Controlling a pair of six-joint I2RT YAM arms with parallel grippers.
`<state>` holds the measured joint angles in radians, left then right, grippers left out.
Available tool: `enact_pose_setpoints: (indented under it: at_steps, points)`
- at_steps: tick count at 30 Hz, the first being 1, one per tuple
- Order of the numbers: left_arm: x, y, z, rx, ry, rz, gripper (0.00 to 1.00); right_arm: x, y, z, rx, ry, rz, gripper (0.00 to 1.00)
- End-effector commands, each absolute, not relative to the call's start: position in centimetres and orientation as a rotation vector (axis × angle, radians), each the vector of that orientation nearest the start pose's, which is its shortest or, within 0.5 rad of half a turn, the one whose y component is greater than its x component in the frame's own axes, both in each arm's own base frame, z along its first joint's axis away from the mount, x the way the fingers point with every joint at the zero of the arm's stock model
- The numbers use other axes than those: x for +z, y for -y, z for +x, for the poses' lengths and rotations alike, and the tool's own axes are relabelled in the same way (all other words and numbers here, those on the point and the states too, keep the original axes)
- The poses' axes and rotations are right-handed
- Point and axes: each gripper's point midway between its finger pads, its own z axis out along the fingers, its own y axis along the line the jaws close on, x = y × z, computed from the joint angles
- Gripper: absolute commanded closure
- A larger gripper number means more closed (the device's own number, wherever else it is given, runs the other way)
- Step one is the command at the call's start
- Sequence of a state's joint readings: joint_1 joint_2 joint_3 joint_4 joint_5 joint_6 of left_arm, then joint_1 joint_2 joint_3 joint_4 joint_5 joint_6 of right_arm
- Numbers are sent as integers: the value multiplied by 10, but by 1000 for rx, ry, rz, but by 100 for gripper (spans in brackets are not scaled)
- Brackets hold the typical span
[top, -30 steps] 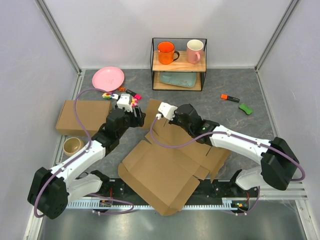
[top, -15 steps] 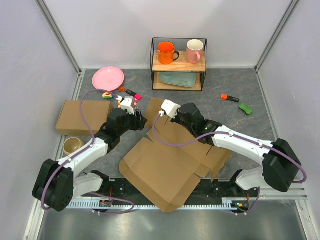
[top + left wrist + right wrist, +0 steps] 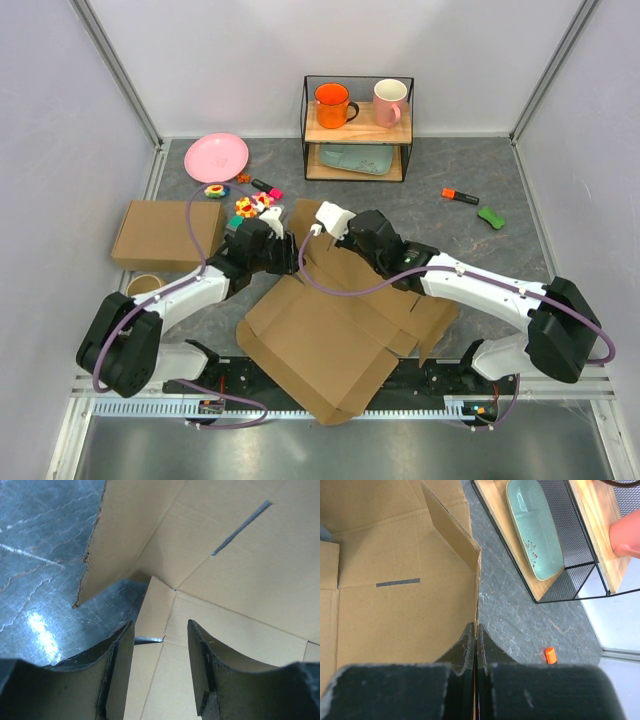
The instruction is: Fold the paper box
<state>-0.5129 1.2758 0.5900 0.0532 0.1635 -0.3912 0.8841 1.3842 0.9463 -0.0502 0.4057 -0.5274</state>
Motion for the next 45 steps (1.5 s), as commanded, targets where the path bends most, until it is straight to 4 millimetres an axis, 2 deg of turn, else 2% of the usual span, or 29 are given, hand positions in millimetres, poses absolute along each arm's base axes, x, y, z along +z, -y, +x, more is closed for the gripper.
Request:
enact_pose_setpoints:
  at_steps: [1,5,9,11,18,21,22,24,25,29,33,34,36,38,39,41,45]
  points:
    - [85,211,286,-664,-2300,182,45,201,-261,324,-199,-1676,-1063,100]
    - [78,207,289,-621,-2313,185,39,198,-263,323,-195,-1679,-1073,100]
    - [70,207,288,-611,-2336,186,37,198,-265,321,-190,-1675,-1080,100]
    - [61,207,287,-610,-2363,183,38,199,-264,321,-192,-1674,-1076,100]
    - [52,213,289,-645,-2364,159,45,206,-261,318,-187,-1662,-1070,100]
    - [55,215,288,-668,-2345,152,55,209,-260,316,-193,-1655,-1067,100]
    - [60,216,287,-681,-2314,153,63,210,-260,316,-194,-1650,-1070,100]
    - [71,221,286,-731,-2255,174,70,212,-261,316,-197,-1646,-1068,100]
    - [83,225,286,-777,-2177,181,74,212,-261,316,-198,-1646,-1067,100]
    - [89,236,276,-801,-2133,256,77,215,-262,316,-195,-1642,-1068,100]
    - [91,250,262,-754,-2070,357,80,215,-262,315,-199,-1643,-1067,100]
    - [83,250,256,-736,-2070,372,81,215,-263,314,-198,-1642,-1068,100]
    - [85,259,249,-697,-2009,405,82,214,-263,313,-206,-1641,-1071,100]
    - [73,261,239,-631,-1996,428,83,214,-265,311,-205,-1639,-1077,100]
    - [77,265,240,-624,-1951,432,83,214,-265,310,-206,-1637,-1077,100]
    - [63,262,233,-564,-1950,436,83,214,-266,308,-207,-1635,-1080,100]
    - [52,268,228,-531,-1930,454,82,211,-267,304,-207,-1631,-1093,100]
